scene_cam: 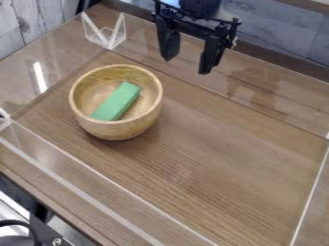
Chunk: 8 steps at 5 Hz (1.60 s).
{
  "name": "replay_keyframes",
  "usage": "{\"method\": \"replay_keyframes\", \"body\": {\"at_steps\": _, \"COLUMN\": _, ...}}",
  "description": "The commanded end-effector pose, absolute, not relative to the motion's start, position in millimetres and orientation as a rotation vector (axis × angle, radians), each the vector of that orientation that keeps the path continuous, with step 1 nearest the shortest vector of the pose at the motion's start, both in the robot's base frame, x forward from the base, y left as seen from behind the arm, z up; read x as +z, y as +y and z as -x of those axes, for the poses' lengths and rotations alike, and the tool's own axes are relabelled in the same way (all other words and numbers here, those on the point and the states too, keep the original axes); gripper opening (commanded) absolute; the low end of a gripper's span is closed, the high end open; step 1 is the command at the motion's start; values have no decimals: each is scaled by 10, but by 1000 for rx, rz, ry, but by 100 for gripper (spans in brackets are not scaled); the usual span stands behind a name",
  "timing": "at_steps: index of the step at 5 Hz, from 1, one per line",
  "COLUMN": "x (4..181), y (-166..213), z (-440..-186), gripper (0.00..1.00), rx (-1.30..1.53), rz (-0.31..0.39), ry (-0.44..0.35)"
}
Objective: Move green object from inside the wooden bowl to the table next to it
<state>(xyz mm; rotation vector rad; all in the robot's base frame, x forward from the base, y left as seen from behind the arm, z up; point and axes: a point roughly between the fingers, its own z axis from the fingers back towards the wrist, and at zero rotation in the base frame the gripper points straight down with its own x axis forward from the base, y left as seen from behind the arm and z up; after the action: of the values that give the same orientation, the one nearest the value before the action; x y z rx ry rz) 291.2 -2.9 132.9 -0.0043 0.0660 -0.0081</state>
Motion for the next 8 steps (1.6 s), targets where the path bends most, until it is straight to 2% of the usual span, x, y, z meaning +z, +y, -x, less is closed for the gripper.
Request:
{"method": "replay_keyframes", "body": {"at_steps": 1, "x": 1231, "y": 102, "z": -2858, "gripper": 100, "rx": -51, "rz": -1, "ry": 83}}
{"method": "replay_keyframes", "body": {"at_steps": 2, "x": 1146, "y": 403, "z": -2740, "gripper": 100, "rx": -85, "rz": -16, "ry": 81}}
{"method": "replay_keyframes", "body": {"at_steps": 4, "x": 923, "y": 964, "z": -2718, "gripper": 100, "rx": -101, "rz": -30, "ry": 10}}
{"method": "replay_keyframes", "body": {"at_steps": 6, "x": 685, "y": 992, "z": -2761, "gripper": 100, "rx": 53, "rz": -56, "ry": -13}}
{"method": "replay_keyframes", "body": {"at_steps": 8, "x": 640, "y": 845, "z": -2756, "gripper": 100, "rx": 188, "rz": -60, "ry": -28}}
